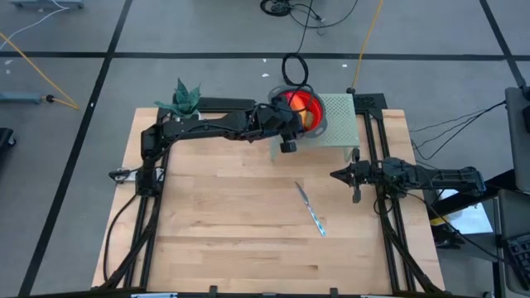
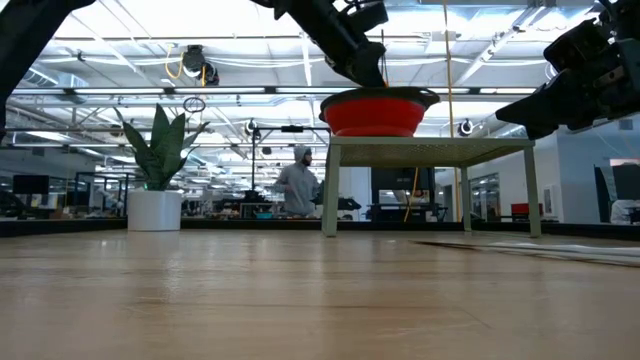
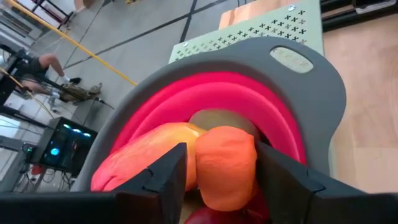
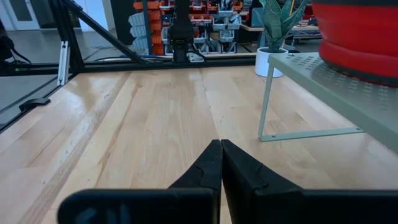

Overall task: Pick & Place Fruit
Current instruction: Put the blue white knife to the right of the red basket on the shelf

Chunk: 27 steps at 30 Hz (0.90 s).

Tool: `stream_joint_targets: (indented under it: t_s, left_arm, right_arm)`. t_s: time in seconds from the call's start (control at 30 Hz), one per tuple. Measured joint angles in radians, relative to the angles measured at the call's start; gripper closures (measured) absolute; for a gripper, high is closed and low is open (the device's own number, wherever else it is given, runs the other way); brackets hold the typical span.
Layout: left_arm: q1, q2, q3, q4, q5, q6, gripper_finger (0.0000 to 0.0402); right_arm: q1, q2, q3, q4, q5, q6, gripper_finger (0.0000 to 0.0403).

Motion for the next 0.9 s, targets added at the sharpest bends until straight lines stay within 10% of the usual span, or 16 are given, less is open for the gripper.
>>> stream_joint_targets:
  t_s: [0.9]
  left_arm:
    - [-0.038, -0.013, 0.014, 0.053, -0.3, 0.186, 0.0188]
  right_arm:
    - [0.0, 0.0, 0.0, 0.001, 0.0, 0.0, 0.0403]
